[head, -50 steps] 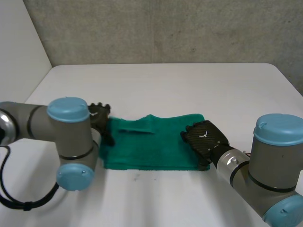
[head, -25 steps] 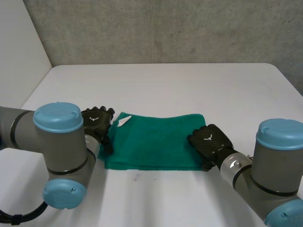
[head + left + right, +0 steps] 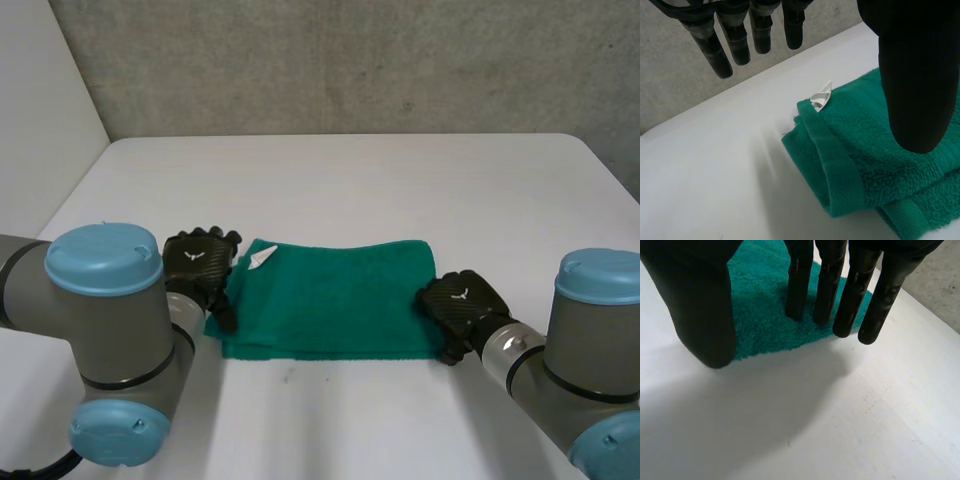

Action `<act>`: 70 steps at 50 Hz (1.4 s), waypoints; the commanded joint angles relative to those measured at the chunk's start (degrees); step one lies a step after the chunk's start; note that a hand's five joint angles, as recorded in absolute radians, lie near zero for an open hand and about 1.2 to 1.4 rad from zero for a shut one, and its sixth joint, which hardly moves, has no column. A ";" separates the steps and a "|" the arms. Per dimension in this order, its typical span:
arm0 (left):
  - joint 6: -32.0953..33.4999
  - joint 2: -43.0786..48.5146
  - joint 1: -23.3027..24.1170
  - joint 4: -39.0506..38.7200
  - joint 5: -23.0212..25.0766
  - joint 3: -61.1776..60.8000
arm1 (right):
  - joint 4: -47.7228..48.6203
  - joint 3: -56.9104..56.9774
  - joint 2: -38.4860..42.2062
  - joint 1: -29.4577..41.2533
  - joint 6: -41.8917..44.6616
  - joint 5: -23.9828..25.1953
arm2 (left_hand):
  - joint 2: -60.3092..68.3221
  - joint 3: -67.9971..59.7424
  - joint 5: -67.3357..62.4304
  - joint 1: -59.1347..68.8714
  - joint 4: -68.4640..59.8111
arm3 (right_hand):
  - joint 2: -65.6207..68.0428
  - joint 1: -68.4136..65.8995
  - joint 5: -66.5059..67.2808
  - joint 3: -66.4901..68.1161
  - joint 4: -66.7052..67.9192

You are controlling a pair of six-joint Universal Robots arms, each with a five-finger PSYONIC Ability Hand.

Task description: Fold the towel.

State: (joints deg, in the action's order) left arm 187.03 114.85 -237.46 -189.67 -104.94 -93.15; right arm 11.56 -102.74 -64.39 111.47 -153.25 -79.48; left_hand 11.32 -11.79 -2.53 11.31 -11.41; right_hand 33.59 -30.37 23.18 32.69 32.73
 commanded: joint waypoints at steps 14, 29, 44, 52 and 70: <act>0.00 0.03 0.24 0.00 0.00 -0.28 | 0.13 1.22 0.22 0.07 -10.49 4.78 | -0.09 0.56 1.31 -0.09 0.19 | 16.15 -19.37 16.56 17.05 17.01; 0.00 0.03 0.24 0.09 0.00 -0.28 | -0.14 0.78 1.11 -5.11 -9.09 4.51 | -0.43 0.90 1.64 -0.42 0.52 | 46.41 -49.63 46.82 47.31 47.27; 0.00 -1.29 -0.02 0.26 -0.09 -1.34 | -1.72 3.24 -1.44 -6.35 1.37 3.20 | -1.10 1.57 2.32 -1.10 1.20 | 46.41 -49.63 46.82 47.31 47.27; -0.09 -4.36 -0.46 0.26 -0.27 -1.42 | -2.60 14.83 -1.80 8.84 3.40 3.55 | -1.27 1.74 2.49 -1.27 1.37 | 46.41 -49.63 46.82 47.31 47.27; -0.09 -7.45 -2.66 -0.26 -0.09 -0.72 | -6.11 28.38 13.32 23.62 2.70 5.40 | -1.32 1.79 2.53 -1.31 1.41 | -3.29 0.06 -2.87 -2.38 -2.42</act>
State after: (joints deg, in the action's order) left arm 186.85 106.77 -240.16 -189.66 -105.23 -94.50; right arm 6.85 -74.81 -51.32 135.92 -149.38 -71.75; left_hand 11.32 -11.79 -2.53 11.31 -11.41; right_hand 42.70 -36.92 34.12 43.45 43.57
